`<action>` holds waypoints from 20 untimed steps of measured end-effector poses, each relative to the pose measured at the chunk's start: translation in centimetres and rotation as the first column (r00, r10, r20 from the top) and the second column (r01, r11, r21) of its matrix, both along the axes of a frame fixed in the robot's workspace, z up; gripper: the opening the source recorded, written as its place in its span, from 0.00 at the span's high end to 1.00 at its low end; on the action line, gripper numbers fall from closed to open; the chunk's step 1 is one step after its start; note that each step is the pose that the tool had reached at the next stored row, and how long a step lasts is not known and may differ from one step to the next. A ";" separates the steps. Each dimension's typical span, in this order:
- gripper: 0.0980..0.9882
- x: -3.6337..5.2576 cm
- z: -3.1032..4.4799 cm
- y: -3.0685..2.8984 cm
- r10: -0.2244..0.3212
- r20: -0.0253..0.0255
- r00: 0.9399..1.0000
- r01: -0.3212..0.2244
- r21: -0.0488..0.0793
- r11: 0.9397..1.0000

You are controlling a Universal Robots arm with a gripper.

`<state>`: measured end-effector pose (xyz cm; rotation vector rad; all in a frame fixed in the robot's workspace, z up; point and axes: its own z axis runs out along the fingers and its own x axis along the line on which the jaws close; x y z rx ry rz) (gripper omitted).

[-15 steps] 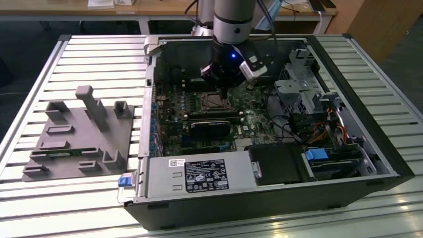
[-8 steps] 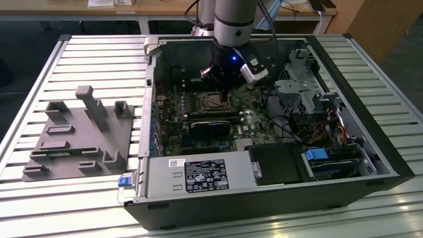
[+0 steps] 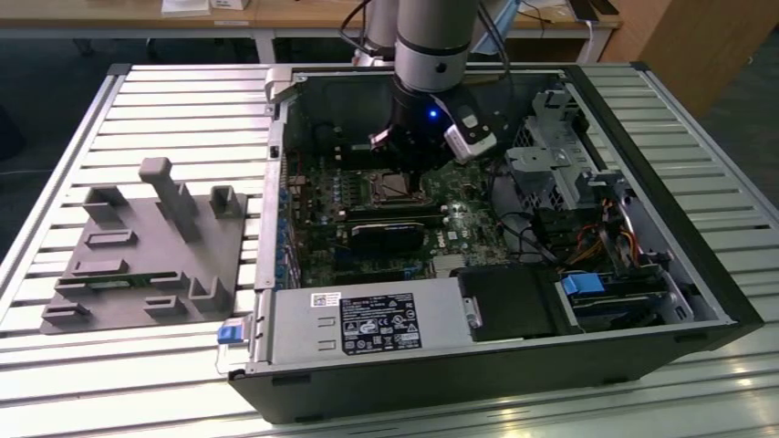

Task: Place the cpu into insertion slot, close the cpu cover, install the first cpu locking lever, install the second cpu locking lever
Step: 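Install the second cpu locking lever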

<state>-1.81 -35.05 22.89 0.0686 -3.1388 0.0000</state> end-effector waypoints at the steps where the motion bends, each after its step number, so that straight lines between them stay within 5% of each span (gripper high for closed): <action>1: 0.99 0.00 0.00 -0.08 0.000 0.000 1.000 0.000 0.005 1.000; 4: 0.99 -0.01 0.00 -0.19 0.000 0.000 1.000 0.000 0.025 1.000; 12: 0.99 -0.28 0.00 -1.01 0.000 0.000 1.000 0.000 0.026 1.000; 20: 0.99 -3.16 -0.03 -1.32 0.000 0.001 1.000 0.000 0.027 1.000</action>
